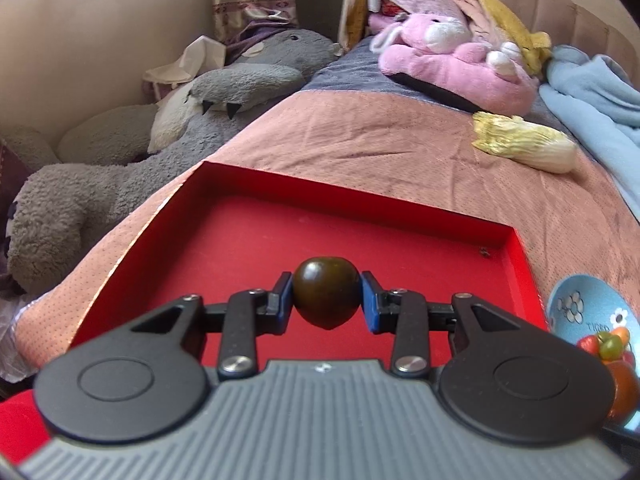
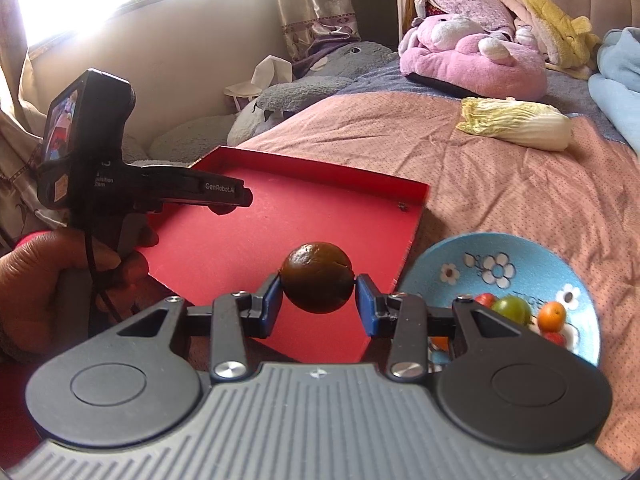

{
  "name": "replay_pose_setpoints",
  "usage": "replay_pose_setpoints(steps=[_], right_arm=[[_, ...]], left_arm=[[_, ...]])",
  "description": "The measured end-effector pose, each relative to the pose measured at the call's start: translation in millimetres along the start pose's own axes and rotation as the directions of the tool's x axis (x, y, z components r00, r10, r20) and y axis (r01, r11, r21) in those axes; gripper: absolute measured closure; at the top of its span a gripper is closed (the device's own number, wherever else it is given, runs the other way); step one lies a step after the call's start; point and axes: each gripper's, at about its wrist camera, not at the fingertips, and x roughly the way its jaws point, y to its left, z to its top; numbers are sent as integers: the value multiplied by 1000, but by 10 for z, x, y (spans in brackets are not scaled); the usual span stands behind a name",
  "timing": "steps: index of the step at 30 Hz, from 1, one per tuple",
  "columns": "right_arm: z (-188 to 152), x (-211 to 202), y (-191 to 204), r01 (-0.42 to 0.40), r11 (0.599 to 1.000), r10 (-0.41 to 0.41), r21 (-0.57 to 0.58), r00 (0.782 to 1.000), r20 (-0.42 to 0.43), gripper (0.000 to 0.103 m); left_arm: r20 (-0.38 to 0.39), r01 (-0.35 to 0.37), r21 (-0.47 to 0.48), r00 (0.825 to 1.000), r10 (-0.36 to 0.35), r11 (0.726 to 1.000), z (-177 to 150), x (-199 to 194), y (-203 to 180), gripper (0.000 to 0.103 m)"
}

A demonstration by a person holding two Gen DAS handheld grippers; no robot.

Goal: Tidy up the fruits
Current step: 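Carry both jujubes onto the blue plate and open both grippers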

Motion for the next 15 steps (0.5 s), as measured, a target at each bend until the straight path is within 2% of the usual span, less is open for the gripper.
replay_pose_setpoints(steps=[4, 7, 11, 15], right_arm=[[-214, -165, -316, 66, 997, -66, 47, 998, -2, 57], [-400, -222, -653, 133, 984, -131, 116, 991, -21, 57], [-501, -217, -1045, 199, 964, -201, 178, 980, -6, 57], [-402, -23, -1384, 230, 951, -237, 205, 972, 7, 57]], left_arm=[[34, 92, 109, 995, -96, 990, -125, -163, -356, 65], [9, 168, 184, 985, -173, 968, -260, -210, -704, 65], [-46, 288, 210, 958, -285, 934, -392, -183, -1051, 65], [-100, 362, 258, 932, -348, 896, -478, -108, -1314, 65]])
